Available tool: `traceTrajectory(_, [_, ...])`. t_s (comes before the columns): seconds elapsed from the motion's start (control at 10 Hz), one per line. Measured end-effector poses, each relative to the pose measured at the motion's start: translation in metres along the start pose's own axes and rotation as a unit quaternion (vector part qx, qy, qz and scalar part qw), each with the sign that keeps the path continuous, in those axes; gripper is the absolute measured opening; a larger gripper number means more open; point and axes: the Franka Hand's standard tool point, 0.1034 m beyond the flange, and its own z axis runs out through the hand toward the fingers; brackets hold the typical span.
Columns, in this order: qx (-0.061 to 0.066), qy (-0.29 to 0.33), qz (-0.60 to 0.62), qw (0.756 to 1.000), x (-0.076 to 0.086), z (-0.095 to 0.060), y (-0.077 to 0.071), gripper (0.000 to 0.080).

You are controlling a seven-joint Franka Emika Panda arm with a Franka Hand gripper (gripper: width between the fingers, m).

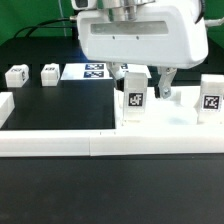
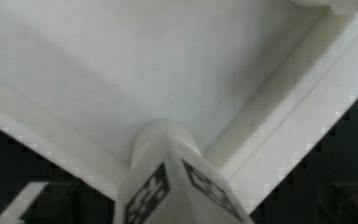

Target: Assemble square table

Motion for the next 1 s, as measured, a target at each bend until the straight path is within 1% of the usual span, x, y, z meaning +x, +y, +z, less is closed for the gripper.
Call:
traceTrajectory(0.1, [-0.004, 0.0, -0.059, 0.998, 0.0012, -0.0002, 0.0016, 0.0647])
traceTrajectory(0.2, [-0.015, 0.002, -0.169, 0.985, 0.0052, -0.0005, 0.0058, 0.0648])
traceTrajectory(0.3, [-0.023, 0.0, -0.274, 0.962, 0.0069, 0.0033, 0.0102, 0.0648])
traceTrajectory(0.4, [-0.022, -0.002, -0.304, 0.953, 0.0077, 0.005, 0.0115, 0.0648])
traceTrajectory(0.5, [-0.022, -0.001, -0.272, 0.962, 0.0071, 0.005, 0.0108, 0.0648])
traceTrajectory(0.6, [-0.022, -0.001, -0.273, 0.962, 0.0073, 0.0051, 0.0112, 0.0532])
traceTrajectory(0.7, [-0.021, -0.001, -0.245, 0.969, 0.0071, 0.0053, 0.011, 0.0532])
traceTrajectory(0.8, [-0.022, 0.0, -0.211, 0.977, 0.0069, 0.0054, 0.0109, 0.0349])
traceTrajectory(0.9, [-0.021, 0.0, -0.191, 0.981, 0.0069, 0.0054, 0.0109, 0.0285])
traceTrajectory(1.0, [-0.021, 0.001, -0.148, 0.989, 0.0068, 0.0054, 0.0107, 0.0285])
